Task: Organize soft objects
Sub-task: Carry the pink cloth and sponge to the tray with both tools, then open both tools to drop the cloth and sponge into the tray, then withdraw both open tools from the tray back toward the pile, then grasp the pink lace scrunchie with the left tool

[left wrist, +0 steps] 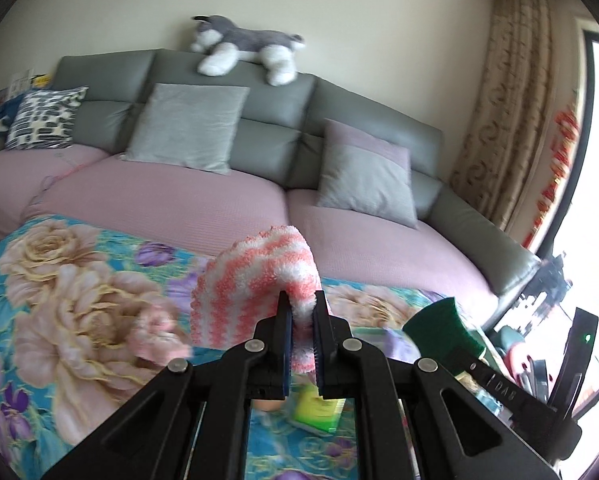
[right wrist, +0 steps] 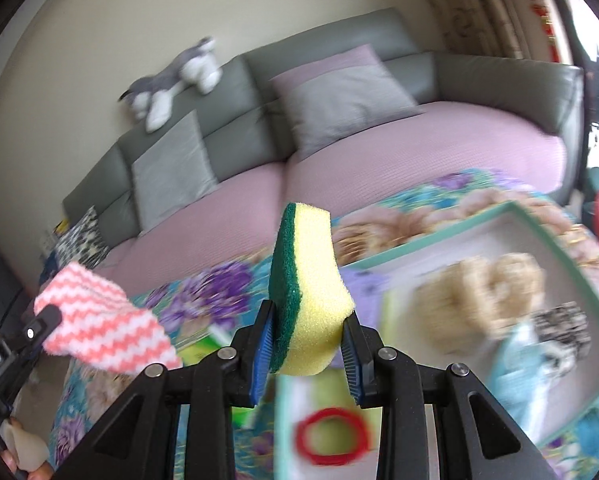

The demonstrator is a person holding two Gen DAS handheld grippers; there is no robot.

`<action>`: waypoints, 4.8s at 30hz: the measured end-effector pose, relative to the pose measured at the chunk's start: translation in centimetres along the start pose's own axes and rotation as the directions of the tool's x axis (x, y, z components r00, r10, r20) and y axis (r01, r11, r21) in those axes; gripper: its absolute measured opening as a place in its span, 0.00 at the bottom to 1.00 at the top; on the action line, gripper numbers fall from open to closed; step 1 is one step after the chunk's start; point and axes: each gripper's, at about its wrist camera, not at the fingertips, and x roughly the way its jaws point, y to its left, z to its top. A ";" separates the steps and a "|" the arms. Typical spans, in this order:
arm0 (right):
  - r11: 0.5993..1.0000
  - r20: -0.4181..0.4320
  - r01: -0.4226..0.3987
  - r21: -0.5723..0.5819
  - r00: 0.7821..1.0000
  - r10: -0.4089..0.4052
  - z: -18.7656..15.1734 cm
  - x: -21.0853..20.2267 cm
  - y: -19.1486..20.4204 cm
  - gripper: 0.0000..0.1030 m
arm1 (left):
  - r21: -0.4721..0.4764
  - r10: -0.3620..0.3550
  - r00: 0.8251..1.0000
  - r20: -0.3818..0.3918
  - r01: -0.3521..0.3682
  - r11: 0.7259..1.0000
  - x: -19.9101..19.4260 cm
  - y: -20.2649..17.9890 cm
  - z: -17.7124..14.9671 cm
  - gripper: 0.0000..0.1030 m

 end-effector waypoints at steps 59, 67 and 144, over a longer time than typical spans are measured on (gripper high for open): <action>0.935 -0.063 0.343 -0.085 0.935 -0.349 2.0 -1.4 -8.9 0.72 | 0.170 -0.030 0.954 -0.298 0.084 0.982 8.1 -11.2 -5.3 0.52; 0.939 -0.137 0.324 -0.118 0.931 -0.338 1.6 -2.1 -7.4 0.77 | 0.177 0.069 0.955 -0.287 -0.018 0.984 7.4 -9.2 -5.0 0.67; 0.933 -0.313 -0.033 -0.358 0.946 -0.087 -6.4 11.3 14.6 1.00 | -0.041 0.460 0.868 -0.187 -0.475 0.879 5.4 15.7 -2.3 0.95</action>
